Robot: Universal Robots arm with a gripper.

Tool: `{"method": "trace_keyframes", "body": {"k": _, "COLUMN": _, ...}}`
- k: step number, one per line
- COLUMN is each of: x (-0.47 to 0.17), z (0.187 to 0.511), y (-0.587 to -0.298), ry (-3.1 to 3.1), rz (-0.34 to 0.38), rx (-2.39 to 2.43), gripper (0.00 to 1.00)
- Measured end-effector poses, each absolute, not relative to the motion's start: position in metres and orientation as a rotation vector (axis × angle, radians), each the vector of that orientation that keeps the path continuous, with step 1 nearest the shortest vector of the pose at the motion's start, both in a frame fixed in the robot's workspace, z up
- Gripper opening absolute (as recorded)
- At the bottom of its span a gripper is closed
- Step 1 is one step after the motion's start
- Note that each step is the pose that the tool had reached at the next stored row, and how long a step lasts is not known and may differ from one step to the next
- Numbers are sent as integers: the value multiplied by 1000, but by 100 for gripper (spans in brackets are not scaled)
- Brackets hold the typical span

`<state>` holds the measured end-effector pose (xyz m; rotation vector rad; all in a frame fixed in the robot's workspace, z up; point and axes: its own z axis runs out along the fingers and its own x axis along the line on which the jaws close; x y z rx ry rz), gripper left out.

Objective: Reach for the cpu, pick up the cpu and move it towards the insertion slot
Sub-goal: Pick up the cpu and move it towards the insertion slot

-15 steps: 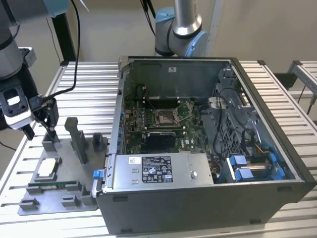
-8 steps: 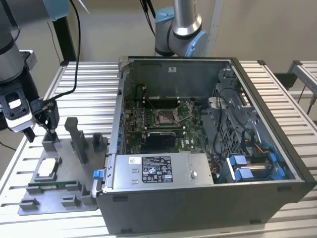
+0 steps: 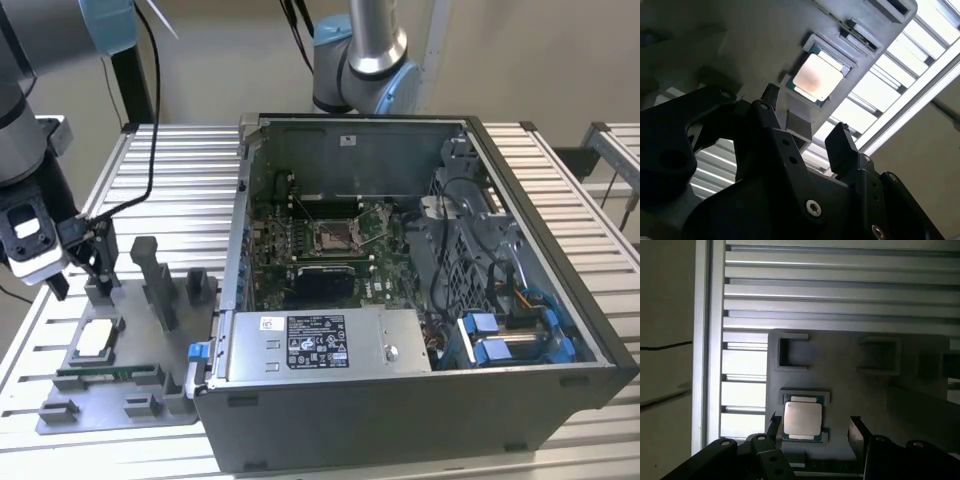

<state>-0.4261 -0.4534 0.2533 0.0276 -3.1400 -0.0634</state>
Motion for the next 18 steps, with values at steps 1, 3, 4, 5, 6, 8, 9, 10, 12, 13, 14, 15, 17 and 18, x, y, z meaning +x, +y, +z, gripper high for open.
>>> {"method": "trace_keyframes", "body": {"k": 1, "x": -427, "z": 252, "y": -454, "ry": -3140, "rz": -63, "rx": 27, "gripper": 100}}
{"method": "trace_keyframes", "body": {"k": 3, "x": -427, "z": 250, "y": -454, "ry": -3140, "rz": -64, "rx": 27, "gripper": 100}}
{"method": "trace_keyframes", "body": {"k": 4, "x": -427, "z": 250, "y": -454, "ry": -3140, "rz": -64, "rx": 27, "gripper": 100}}
{"method": "trace_keyframes", "body": {"k": 5, "x": -427, "z": 250, "y": -455, "ry": -3140, "rz": -63, "rx": 27, "gripper": 100}}
{"method": "trace_keyframes", "body": {"k": 6, "x": -427, "z": 249, "y": -455, "ry": -3140, "rz": -63, "rx": 27, "gripper": 100}}
{"method": "trace_keyframes", "body": {"k": 8, "x": -427, "z": 249, "y": -455, "ry": -3140, "rz": -63, "rx": 27, "gripper": 100}}
{"method": "trace_keyframes", "body": {"k": 9, "x": -427, "z": 249, "y": -455, "ry": -3140, "rz": -63, "rx": 27, "gripper": 100}}
{"method": "trace_keyframes", "body": {"k": 10, "x": -427, "z": 249, "y": -455, "ry": -3140, "rz": -63, "rx": 27, "gripper": 100}}
{"method": "trace_keyframes", "body": {"k": 12, "x": -428, "z": 248, "y": -455, "ry": -3140, "rz": -63, "rx": 27, "gripper": 100}}
{"method": "trace_keyframes", "body": {"k": 13, "x": -428, "z": 247, "y": -456, "ry": -3140, "rz": -63, "rx": 27, "gripper": 100}}
{"method": "trace_keyframes", "body": {"k": 14, "x": -429, "z": 247, "y": -457, "ry": -3140, "rz": -63, "rx": 27, "gripper": 100}}
{"method": "trace_keyframes", "body": {"k": 15, "x": -430, "z": 246, "y": -458, "ry": -3140, "rz": -63, "rx": 27, "gripper": 100}}
{"method": "trace_keyframes", "body": {"k": 17, "x": -431, "z": 244, "y": -460, "ry": -3140, "rz": -63, "rx": 27, "gripper": 100}}
{"method": "trace_keyframes", "body": {"k": 18, "x": -431, "z": 243, "y": -461, "ry": -3140, "rz": -63, "rx": 27, "gripper": 100}}
